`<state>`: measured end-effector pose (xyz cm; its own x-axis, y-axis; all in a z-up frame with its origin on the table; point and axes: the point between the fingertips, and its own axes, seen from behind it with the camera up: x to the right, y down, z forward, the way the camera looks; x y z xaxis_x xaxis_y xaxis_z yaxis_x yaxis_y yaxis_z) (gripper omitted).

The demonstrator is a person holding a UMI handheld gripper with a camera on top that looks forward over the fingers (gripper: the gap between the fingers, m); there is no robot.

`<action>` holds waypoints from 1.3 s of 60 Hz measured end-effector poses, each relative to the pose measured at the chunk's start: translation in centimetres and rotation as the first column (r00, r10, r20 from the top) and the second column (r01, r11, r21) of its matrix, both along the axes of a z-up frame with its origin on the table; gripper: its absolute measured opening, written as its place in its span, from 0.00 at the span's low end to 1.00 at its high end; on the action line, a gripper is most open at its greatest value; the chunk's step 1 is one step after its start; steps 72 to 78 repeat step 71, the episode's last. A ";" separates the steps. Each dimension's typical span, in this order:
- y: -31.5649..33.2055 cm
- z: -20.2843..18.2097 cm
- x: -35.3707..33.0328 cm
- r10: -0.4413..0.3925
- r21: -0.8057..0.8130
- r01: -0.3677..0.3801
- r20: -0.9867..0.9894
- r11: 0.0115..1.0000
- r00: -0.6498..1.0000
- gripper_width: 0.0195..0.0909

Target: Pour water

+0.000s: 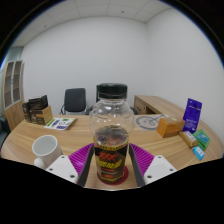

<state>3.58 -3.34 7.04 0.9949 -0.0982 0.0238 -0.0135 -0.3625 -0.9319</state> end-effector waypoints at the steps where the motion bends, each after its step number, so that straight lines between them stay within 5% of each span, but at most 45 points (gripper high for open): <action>1: -0.2 -0.1 -0.1 -0.001 -0.017 0.001 -0.002 1.000 1.000 0.81; 2: -0.4 -0.2 -0.2 -0.003 -0.029 0.003 -0.005 1.000 1.000 0.93; 18: -5.9 4.1 -1.7 -0.056 -0.104 0.056 0.005 0.993 0.998 0.93; 44: -24.8 15.5 -11.4 -0.065 -0.124 0.067 0.025 0.990 0.998 0.93; 78: -32.2 17.6 -13.2 -0.086 -0.128 0.090 0.037 0.988 0.996 0.93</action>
